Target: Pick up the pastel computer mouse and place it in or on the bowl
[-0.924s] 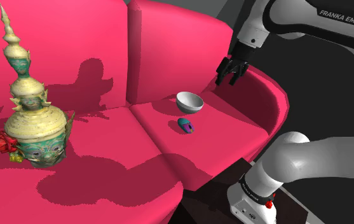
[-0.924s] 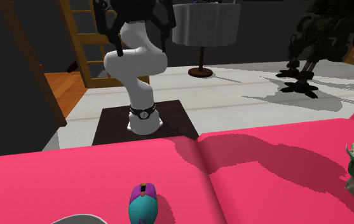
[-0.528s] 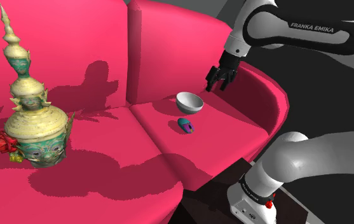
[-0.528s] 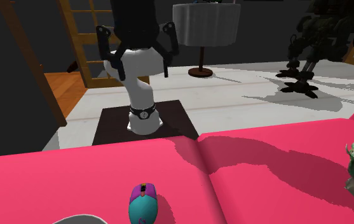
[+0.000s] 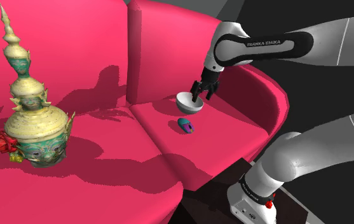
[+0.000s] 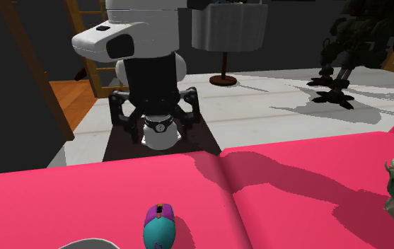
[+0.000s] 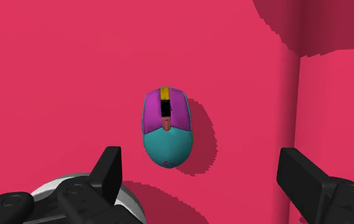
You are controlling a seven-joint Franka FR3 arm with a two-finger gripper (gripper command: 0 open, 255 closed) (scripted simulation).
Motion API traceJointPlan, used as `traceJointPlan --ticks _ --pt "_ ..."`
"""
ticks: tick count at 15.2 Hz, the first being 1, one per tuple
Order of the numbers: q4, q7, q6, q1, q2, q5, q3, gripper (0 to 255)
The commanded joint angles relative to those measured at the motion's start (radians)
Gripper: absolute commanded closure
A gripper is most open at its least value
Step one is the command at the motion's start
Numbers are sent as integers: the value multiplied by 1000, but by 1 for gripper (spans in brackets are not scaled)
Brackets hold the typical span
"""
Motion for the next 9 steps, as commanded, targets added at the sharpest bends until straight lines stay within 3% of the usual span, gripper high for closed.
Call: traceJointPlan --ticks 1,9 --pt "-1 10 56 -4 65 -12 7 0" --pt "61 53 249 -29 370 -85 17 0"
